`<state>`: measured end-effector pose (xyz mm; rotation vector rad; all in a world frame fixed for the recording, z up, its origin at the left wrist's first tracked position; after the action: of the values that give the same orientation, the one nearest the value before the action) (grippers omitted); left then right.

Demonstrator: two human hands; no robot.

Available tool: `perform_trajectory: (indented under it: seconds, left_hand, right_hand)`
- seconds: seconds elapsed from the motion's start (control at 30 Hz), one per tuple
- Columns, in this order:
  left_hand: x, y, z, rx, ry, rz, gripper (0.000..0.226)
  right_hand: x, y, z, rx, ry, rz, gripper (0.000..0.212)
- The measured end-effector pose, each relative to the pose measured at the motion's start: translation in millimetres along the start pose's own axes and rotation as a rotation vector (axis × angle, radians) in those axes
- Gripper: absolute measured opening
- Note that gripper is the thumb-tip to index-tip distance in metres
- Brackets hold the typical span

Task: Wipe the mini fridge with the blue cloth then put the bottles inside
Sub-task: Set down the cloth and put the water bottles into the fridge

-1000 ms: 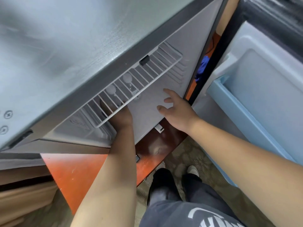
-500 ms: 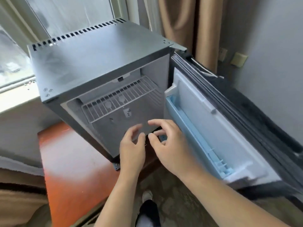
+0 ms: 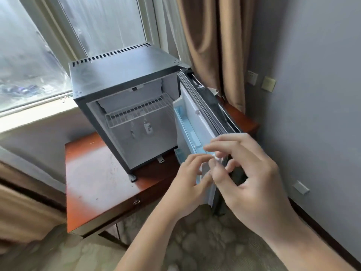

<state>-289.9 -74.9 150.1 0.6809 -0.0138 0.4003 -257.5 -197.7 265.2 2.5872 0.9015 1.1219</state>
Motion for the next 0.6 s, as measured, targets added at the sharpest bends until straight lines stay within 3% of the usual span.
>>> perform_trajectory:
  seconds: [0.1,0.17,0.27,0.37,0.53,0.6]
  left_hand:
    - [-6.9,-7.0,-8.8,0.19,0.044,-0.022,0.037]
    - [-13.1,-7.2,-15.2,0.196,0.093,-0.038,0.037]
    - [-17.0,2.5,-20.3,0.204,0.132,0.004,0.033]
    - [-21.4,18.6,-27.7,0.216,0.162,0.059,0.03]
    - [-47.4,80.8,-13.1,0.12,0.119,0.335,0.054]
    - [-56.8,113.2,3.3,0.116,0.062,0.427,0.047]
  right_hand:
    - [-7.3,36.8,18.5,-0.017,-0.046,0.126,0.02]
    - [-11.7,51.4,42.0,-0.045,-0.14,0.185,0.024]
    - [-14.5,47.8,71.4,-0.007,-0.318,0.121,0.034]
    - [-16.2,29.2,71.9,0.047,-0.35,0.043,0.033]
    - [-4.5,-17.0,54.5,0.092,-0.302,-0.027,0.025]
    - [3.4,-42.7,47.1,0.103,-0.279,-0.064,0.024]
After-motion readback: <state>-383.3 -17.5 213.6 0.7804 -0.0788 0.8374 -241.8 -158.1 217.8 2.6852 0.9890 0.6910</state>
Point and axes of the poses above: each hand's wrist, its own x-axis towards the middle knuckle, its own y-axis out of the back of the hand, z = x × y, the point moved 9 cm from there along x, towards the middle knuckle, and after that the axes turned 5 degrees about x, right-handed, at the moved point
